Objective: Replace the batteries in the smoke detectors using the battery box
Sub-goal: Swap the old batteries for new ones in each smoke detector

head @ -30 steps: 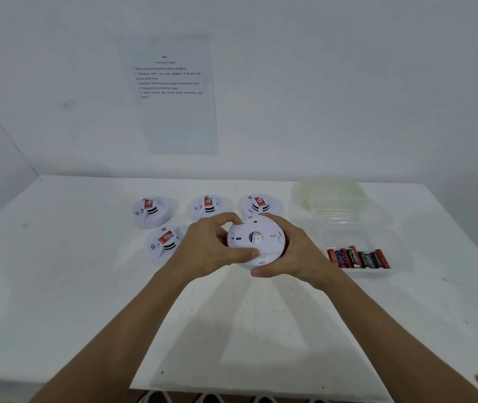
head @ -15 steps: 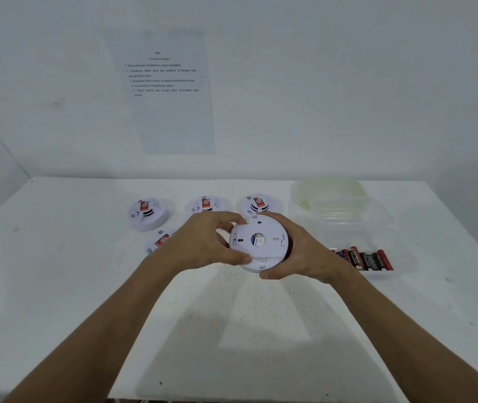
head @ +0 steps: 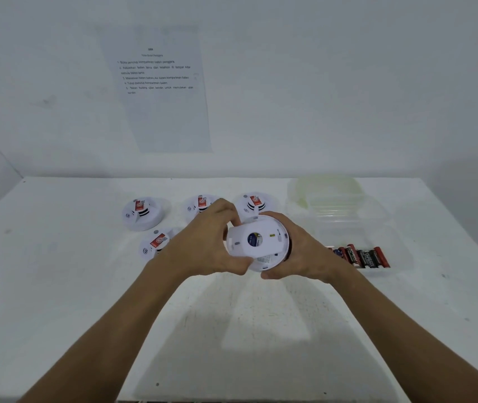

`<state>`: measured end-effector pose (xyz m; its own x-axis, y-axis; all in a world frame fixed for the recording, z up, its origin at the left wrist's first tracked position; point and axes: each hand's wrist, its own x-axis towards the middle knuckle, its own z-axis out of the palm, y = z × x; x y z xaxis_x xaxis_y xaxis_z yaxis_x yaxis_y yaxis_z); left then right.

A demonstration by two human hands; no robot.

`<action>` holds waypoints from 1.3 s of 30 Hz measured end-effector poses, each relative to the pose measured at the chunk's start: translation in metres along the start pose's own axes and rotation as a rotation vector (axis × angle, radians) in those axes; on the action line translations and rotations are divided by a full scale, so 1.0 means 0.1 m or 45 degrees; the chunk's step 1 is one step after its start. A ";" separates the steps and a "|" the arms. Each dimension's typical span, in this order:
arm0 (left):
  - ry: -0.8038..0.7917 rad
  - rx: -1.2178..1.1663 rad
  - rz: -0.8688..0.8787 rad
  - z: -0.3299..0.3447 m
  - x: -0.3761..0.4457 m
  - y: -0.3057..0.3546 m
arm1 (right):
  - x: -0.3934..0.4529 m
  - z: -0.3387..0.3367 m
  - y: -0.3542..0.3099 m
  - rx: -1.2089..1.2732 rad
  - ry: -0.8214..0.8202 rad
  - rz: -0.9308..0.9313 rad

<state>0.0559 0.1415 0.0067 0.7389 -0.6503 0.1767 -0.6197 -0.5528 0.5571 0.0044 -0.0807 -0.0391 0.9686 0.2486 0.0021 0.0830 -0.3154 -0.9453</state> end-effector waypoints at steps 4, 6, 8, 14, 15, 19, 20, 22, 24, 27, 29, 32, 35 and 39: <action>0.297 -0.142 -0.114 0.02 -0.15 -0.23 | -0.09 -0.08 0.05 0.095 0.058 0.032; 0.415 -0.175 -0.276 0.09 -0.27 -0.38 | -0.14 -0.12 0.07 0.111 0.083 0.051; 0.401 -0.159 -0.421 0.21 -0.40 -0.49 | -0.19 -0.16 0.08 0.105 0.084 0.066; -0.002 0.067 -0.469 0.65 -0.59 -0.57 | -0.32 -0.22 0.05 0.124 0.057 0.080; -0.048 0.092 -0.470 0.67 -0.59 -0.57 | -0.33 -0.20 0.05 0.112 0.041 0.087; -0.002 -0.015 -0.442 0.57 -0.53 -0.51 | -0.35 -0.10 0.06 0.050 -0.023 0.116; 0.073 -0.097 -0.402 0.51 -0.49 -0.46 | -0.35 -0.08 0.05 0.040 -0.035 0.117; 0.155 -0.277 -0.285 0.36 -0.38 -0.26 | -0.34 -0.05 0.02 0.027 -0.054 0.121; 0.058 -0.335 -0.174 0.25 -0.25 -0.06 | -0.34 -0.03 0.00 0.021 -0.068 0.118; -0.149 -0.192 -0.056 0.15 -0.06 0.14 | -0.36 -0.05 -0.05 0.032 -0.063 0.114; -0.219 -0.093 -0.015 0.12 0.05 0.21 | -0.39 -0.11 -0.07 0.052 -0.043 0.116; -0.273 -0.040 0.013 0.11 0.19 0.32 | -0.42 -0.24 -0.08 0.049 -0.024 0.115; -0.304 -0.011 0.049 0.16 0.32 0.43 | -0.44 -0.40 -0.07 0.024 -0.031 0.126; -0.367 0.053 0.064 0.27 0.53 0.56 | -0.48 -0.63 -0.01 0.034 -0.031 0.125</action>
<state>0.0529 0.0621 0.0257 0.6050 -0.7953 -0.0379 -0.6684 -0.5332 0.5186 -0.0275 -0.1502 -0.0180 0.9658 0.2399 -0.0987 -0.0188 -0.3148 -0.9490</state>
